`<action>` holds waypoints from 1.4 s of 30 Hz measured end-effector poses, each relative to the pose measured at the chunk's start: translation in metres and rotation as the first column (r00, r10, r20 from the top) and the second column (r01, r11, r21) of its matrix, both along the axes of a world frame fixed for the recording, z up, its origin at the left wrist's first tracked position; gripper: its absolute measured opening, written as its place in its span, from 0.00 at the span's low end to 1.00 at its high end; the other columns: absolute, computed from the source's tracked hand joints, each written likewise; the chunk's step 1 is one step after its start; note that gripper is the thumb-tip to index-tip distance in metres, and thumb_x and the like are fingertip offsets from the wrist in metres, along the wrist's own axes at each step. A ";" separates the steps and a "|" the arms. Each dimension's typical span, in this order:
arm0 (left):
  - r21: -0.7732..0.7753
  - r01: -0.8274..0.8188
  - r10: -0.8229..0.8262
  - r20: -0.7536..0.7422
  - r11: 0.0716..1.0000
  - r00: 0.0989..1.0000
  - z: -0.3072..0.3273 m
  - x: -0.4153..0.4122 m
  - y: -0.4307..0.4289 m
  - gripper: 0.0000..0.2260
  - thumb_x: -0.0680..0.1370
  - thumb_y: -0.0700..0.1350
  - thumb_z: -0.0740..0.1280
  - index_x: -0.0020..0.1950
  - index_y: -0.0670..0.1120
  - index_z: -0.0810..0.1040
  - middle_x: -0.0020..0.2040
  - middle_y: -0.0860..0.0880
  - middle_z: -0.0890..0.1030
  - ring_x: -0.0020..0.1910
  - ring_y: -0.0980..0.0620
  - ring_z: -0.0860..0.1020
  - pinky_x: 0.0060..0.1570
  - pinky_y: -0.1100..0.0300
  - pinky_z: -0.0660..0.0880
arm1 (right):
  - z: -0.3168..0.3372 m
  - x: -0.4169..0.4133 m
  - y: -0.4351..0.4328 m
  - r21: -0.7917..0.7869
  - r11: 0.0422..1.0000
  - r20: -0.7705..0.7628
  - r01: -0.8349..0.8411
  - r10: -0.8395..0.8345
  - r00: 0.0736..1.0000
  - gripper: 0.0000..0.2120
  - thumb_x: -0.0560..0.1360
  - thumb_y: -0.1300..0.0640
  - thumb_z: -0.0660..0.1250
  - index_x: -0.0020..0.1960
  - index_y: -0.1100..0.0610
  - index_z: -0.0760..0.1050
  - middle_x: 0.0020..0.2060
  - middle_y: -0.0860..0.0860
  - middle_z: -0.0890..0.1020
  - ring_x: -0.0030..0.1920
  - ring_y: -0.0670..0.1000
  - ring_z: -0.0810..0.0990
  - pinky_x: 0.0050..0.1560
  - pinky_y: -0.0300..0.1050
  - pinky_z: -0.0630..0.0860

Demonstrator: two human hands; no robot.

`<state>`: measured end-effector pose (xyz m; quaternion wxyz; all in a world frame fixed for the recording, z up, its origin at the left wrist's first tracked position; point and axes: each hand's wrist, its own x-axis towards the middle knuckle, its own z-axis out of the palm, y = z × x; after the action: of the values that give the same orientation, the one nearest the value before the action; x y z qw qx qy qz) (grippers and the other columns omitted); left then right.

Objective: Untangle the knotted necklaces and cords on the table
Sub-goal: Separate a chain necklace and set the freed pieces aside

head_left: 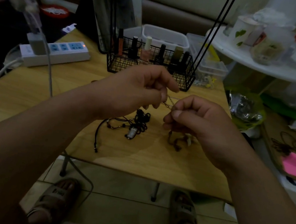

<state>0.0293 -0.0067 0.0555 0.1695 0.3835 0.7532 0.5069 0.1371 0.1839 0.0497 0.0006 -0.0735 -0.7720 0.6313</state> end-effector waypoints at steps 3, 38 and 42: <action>0.011 0.024 -0.024 0.045 1.000 0.999 0.000 0.001 0.000 0.14 0.81 0.34 0.66 0.61 0.50 0.79 0.46 0.51 0.82 0.47 0.52 0.82 0.45 0.62 0.79 | -0.001 -0.001 0.001 -0.022 1.000 0.008 -0.002 0.002 1.000 0.03 0.79 0.67 0.67 0.51 0.61 0.78 0.41 0.57 0.87 0.43 0.57 0.87 0.47 0.44 0.84; 0.173 0.011 -0.092 0.466 0.985 0.880 -0.023 0.028 0.030 0.04 0.83 0.38 0.66 0.53 0.45 0.80 0.40 0.47 0.81 0.28 0.55 0.67 0.40 0.57 0.73 | 0.003 -0.011 0.013 -0.415 0.886 -0.023 0.206 -0.237 0.971 0.05 0.83 0.59 0.64 0.56 0.56 0.78 0.46 0.52 0.88 0.46 0.49 0.86 0.47 0.43 0.80; 0.147 0.002 -0.069 0.454 0.989 0.888 -0.021 0.030 0.029 0.03 0.84 0.42 0.66 0.53 0.45 0.80 0.36 0.48 0.78 0.27 0.57 0.69 0.36 0.60 0.71 | 0.000 -0.009 0.017 -0.323 0.911 0.032 0.256 -0.260 0.965 0.08 0.83 0.56 0.65 0.56 0.56 0.81 0.43 0.49 0.87 0.43 0.47 0.85 0.45 0.43 0.78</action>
<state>0.0598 0.0226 0.0343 0.3237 0.2781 0.6467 0.6322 0.1276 0.2004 0.0501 0.0762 -0.1701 -0.6411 0.7445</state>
